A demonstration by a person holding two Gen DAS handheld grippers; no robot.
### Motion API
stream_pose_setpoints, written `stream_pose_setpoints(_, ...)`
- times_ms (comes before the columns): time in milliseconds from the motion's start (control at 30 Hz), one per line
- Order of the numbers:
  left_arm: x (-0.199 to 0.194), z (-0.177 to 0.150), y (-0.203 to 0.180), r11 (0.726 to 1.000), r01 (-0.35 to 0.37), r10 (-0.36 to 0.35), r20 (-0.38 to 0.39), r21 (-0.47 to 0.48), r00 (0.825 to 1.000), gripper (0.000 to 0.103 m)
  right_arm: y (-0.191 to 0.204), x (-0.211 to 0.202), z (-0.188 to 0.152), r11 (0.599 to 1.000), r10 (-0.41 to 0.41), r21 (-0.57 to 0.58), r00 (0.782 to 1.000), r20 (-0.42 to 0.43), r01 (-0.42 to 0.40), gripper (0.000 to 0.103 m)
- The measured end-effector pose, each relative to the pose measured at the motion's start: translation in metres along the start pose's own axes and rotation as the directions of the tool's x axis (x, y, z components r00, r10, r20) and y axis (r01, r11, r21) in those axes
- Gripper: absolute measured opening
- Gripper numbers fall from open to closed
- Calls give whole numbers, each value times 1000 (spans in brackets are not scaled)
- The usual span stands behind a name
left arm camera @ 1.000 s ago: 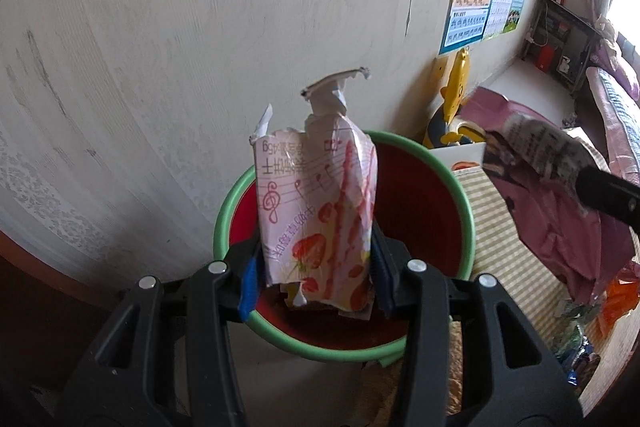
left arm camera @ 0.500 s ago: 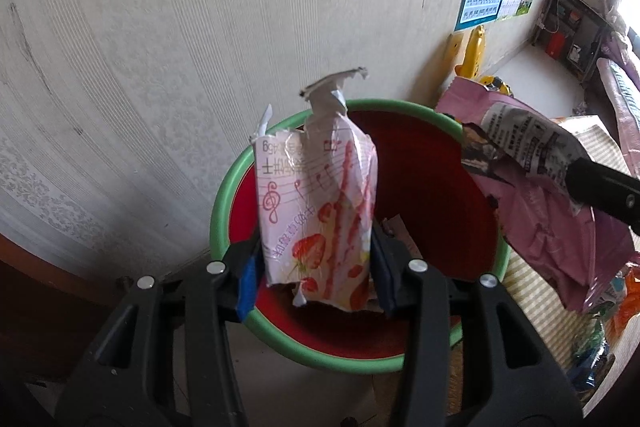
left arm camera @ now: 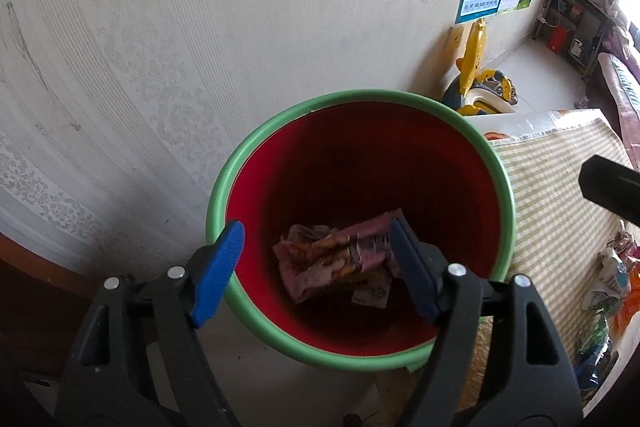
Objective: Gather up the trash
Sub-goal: 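Drop the strawberry wrapper in the bin with left tool while right tool drops the pink bag, then grasp the white-blue wrapper with the left tool while the right tool grasps the brown packet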
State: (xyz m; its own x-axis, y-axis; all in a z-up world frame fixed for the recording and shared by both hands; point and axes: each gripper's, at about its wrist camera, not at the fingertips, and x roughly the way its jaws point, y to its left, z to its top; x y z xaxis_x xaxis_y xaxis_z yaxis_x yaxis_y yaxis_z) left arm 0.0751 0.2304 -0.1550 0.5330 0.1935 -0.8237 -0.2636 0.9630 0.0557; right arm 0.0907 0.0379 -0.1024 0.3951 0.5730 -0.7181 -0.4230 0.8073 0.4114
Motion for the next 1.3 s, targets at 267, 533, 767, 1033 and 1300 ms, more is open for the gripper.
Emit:
stream_pose_setpoints(267,-23,-7,-31,997,24,-26,24,77,999,72,-34,-42,-16,998,-54,38,998,40,52,55)
stream_pose_setpoints(533,-46,-23,-91,974,91,-100,32,209,994,72,-105,-101,-60,971,-226,89,974,31,223,64)
stream_pose_setpoints(767,-63,-41,-147,934,191,-197,-11,301,980,72,-139,-112,-137,957,-251,114,959,-133,266,73)
stream_pose_setpoints(1033,-77,-60,-185,893,230,-233,-40,388,972,73,-146,-93,-190,952,-98,261,967,-237,160,73)
stream_pose_setpoints(1300,-83,-74,-211,858,281,-271,-86,429,959,74,-148,-105,-197,950,-90,280,980,-176,138,44)
